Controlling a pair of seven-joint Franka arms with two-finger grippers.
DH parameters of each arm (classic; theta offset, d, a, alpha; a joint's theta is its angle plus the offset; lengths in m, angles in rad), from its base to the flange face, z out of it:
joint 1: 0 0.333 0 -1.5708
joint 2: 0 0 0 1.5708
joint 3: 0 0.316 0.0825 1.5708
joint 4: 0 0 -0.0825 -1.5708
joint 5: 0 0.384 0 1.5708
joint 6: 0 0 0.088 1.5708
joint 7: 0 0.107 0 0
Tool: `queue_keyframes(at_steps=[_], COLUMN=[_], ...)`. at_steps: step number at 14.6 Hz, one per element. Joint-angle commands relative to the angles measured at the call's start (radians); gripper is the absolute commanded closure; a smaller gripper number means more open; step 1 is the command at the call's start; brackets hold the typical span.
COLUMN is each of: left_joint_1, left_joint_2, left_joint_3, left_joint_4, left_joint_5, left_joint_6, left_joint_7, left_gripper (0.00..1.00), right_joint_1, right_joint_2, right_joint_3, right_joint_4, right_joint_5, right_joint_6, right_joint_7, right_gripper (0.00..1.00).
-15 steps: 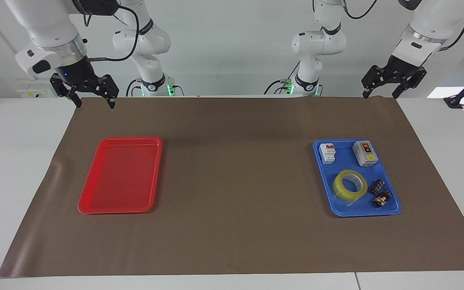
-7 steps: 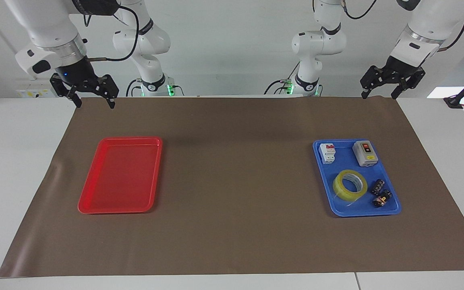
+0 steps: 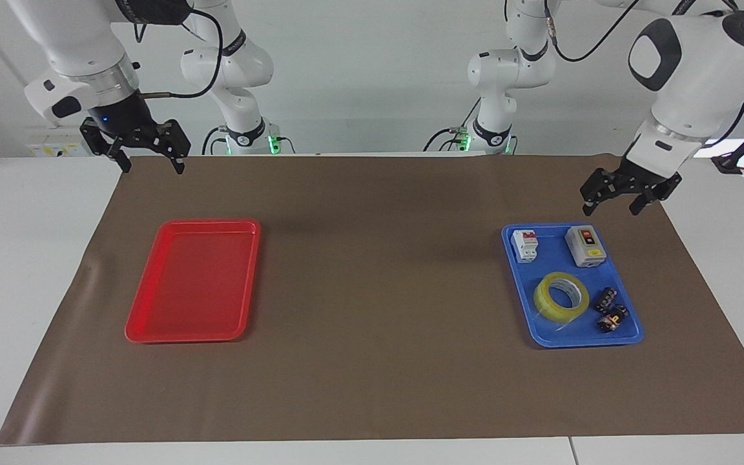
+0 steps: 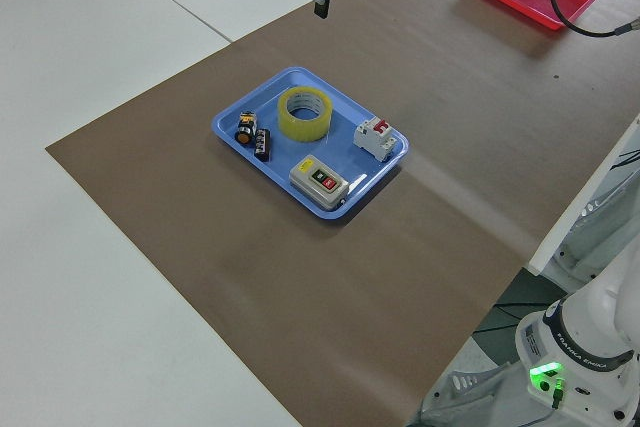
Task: Place and move tape with both arms
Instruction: 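Reach the left gripper down onto the yellow tape roll in the blue tray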
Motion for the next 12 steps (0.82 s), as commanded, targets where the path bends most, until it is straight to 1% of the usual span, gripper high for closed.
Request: queue_keyframes(at_steps=[1,3,4,6,7,10,12], left_joint_1=[0.017,0.046,0.049,0.052,0.054,0.065,0.066], left_joint_2=[0.070,0.113,0.121,0.126,0.129,0.152,0.153], left_joint_3=[0.001,0.001,0.001,0.001,0.001,0.002,0.001], left_joint_4=[0.004,-0.006,-0.041,-0.142,-0.169,-0.198,-0.256], left_joint_5=[0.020,0.020,0.020,0.020,0.020,0.020,0.020], left_joint_6=[0.085,0.136,0.176,0.318,0.360,0.388,0.461], left_joint_7=[0.048,0.076,0.080,0.082,0.080,0.080,0.077], left_gripper=[0.00,0.00,0.00,0.00,0.00,0.01,0.02], right_joint_1=[-0.003,-0.003,-0.003,-0.003,-0.003,-0.003,-0.003], right_joint_2=[-0.003,-0.001,-0.003,-0.003,-0.003,-0.003,-0.003], right_joint_3=[0.004,0.004,0.004,0.004,0.004,0.004,0.004], right_joint_4=[-0.006,-0.008,-0.006,-0.006,-0.008,-0.008,-0.008], right_joint_5=[0.007,0.007,0.007,0.007,0.006,0.006,0.007], right_joint_6=[0.009,0.009,0.009,0.009,0.009,0.009,0.009], right_joint_7=[0.014,0.014,0.014,0.014,0.014,0.014,0.014], right_gripper=[0.00,0.00,0.00,0.00,0.00,0.00,0.00])
